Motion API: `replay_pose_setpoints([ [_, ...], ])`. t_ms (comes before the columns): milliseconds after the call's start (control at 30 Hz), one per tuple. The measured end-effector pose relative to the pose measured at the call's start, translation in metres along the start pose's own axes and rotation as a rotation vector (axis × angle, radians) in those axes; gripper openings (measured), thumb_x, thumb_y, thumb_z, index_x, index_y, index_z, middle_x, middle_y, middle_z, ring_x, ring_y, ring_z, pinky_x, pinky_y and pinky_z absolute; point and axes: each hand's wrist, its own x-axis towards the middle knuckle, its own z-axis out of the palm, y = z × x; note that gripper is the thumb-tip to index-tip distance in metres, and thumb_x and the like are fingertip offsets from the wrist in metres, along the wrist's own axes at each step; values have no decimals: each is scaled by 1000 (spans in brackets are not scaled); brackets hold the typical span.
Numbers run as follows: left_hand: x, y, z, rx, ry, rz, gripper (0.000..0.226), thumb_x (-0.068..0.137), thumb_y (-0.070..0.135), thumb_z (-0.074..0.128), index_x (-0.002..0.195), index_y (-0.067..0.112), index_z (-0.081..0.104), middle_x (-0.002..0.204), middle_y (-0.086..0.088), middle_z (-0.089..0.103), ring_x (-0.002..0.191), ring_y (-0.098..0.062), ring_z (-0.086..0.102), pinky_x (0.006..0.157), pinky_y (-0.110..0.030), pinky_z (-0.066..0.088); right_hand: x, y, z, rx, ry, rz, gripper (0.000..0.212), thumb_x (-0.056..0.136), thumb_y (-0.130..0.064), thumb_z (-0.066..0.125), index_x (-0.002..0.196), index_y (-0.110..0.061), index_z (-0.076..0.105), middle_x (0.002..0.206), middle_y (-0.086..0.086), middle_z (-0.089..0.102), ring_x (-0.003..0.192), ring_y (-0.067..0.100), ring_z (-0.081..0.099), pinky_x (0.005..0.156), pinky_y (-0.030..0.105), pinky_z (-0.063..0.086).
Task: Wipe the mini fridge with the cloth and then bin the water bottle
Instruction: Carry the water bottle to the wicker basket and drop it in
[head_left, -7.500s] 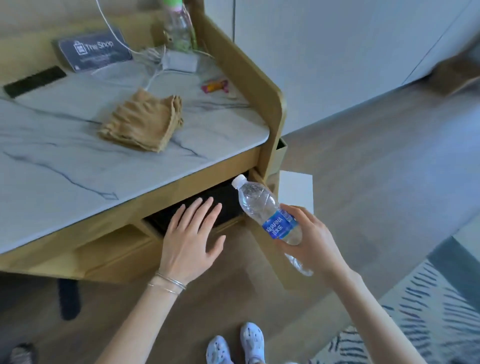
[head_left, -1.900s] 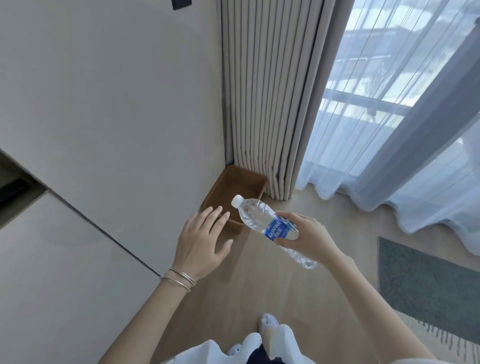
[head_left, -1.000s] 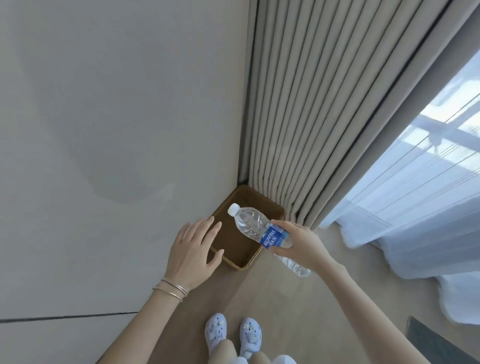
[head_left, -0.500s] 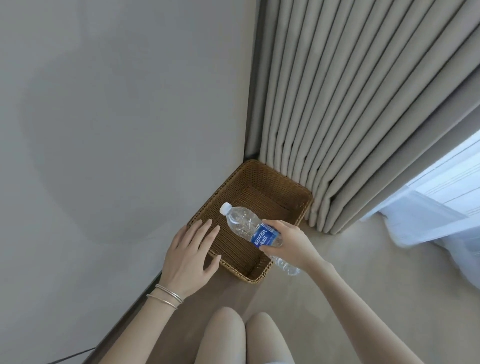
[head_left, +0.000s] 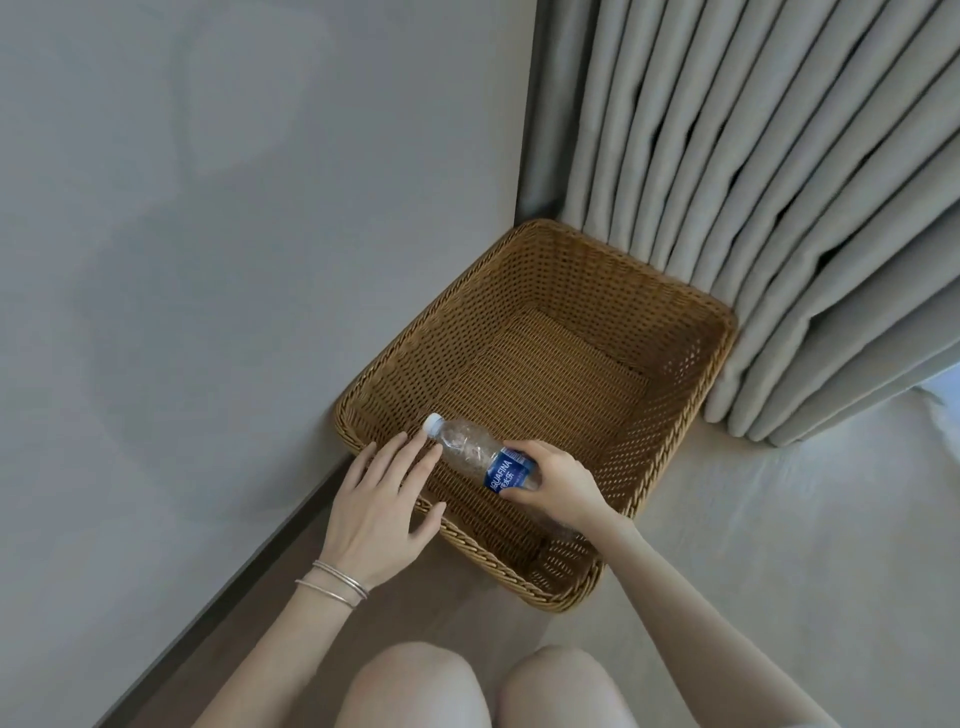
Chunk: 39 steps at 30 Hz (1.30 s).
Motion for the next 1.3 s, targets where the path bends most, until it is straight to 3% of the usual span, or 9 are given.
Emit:
replay_pose_setpoints([
  [300, 0, -7, 32, -26, 14, -12, 56, 96, 45, 32, 133, 14, 59, 140, -9, 55, 133, -27, 47, 113, -48, 27, 39, 10, 42, 8, -205, 89, 63, 71, -25, 80, 122, -21, 43, 120, -1, 53, 103, 15, 51, 90, 32, 44],
  [433, 1, -6, 31, -24, -1, -18, 56, 98, 45, 28, 134, 16, 59, 139, -10, 56, 133, -28, 47, 113, -50, 28, 38, 14, 47, 8, -263, 128, 62, 70, -24, 80, 119, -22, 43, 120, -1, 53, 104, 18, 51, 93, 41, 45],
  [633, 1, -5, 26, -11, -52, -25, 66, 100, 51, 15, 132, 16, 61, 137, -9, 58, 130, -27, 51, 111, -51, 34, 40, 14, 51, 3, -297, 173, 62, 73, -23, 79, 122, -20, 40, 120, 4, 55, 99, 18, 52, 86, 34, 46],
  [867, -5, -9, 0, 23, -116, -22, 66, 100, 53, 17, 132, 15, 60, 136, -7, 59, 128, -25, 52, 107, -47, 41, 19, -6, 28, -14, -241, 131, 77, 77, -30, 75, 140, -17, 34, 143, 5, 43, 129, 23, 42, 106, 37, 38],
  [1067, -11, 7, -101, 29, -87, -17, 58, 92, 50, 36, 132, 14, 60, 135, -6, 59, 128, -26, 52, 108, -48, 38, -54, -59, -75, -74, -61, 66, 66, 88, -39, 61, 144, -21, 31, 149, 0, 35, 131, 20, 40, 110, 45, 31],
  [1300, -18, 70, -314, 19, -21, 56, 58, 89, 48, 38, 129, 14, 62, 131, -7, 62, 122, -28, 57, 103, -50, 42, -182, -173, -246, -238, 121, 43, 67, 91, -47, 52, 147, -24, 24, 152, -4, 29, 139, 15, 27, 115, 41, 19],
])
